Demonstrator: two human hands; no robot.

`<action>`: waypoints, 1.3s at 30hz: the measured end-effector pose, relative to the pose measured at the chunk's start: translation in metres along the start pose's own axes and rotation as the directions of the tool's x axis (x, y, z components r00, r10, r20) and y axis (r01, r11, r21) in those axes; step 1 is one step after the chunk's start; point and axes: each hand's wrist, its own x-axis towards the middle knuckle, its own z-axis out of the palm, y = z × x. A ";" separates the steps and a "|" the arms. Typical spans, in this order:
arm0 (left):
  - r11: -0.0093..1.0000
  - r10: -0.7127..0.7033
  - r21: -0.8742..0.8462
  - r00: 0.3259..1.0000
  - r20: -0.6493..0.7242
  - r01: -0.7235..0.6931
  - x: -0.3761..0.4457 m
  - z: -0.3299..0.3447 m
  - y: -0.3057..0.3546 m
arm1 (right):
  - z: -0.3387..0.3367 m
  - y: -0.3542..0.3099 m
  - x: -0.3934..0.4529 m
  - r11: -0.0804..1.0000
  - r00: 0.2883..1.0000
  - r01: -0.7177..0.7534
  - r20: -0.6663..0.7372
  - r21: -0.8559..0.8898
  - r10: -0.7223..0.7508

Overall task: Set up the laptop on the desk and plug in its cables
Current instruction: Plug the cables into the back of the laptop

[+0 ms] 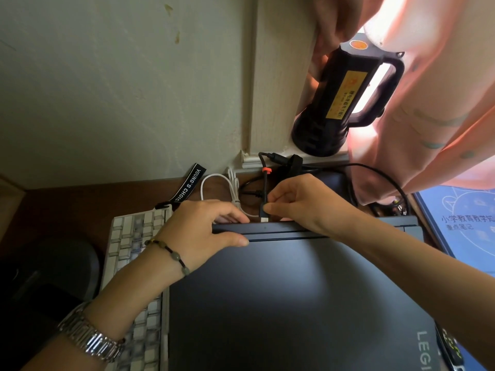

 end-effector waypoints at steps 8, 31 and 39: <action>1.000 -0.003 0.020 1.000 0.004 0.002 0.001 0.000 0.000 | 0.003 0.002 -0.002 0.999 0.999 0.025 -0.022 -0.033 -0.026; 0.977 0.047 0.205 0.997 0.055 -0.057 -0.001 -0.005 0.006 | -0.004 -0.014 -0.026 0.983 0.993 0.057 -0.091 -0.177 -0.074; 0.896 0.006 0.443 0.999 0.053 -0.029 -0.026 -0.028 0.025 | -0.024 -0.020 -0.079 0.867 0.973 0.026 -0.185 -0.497 -0.135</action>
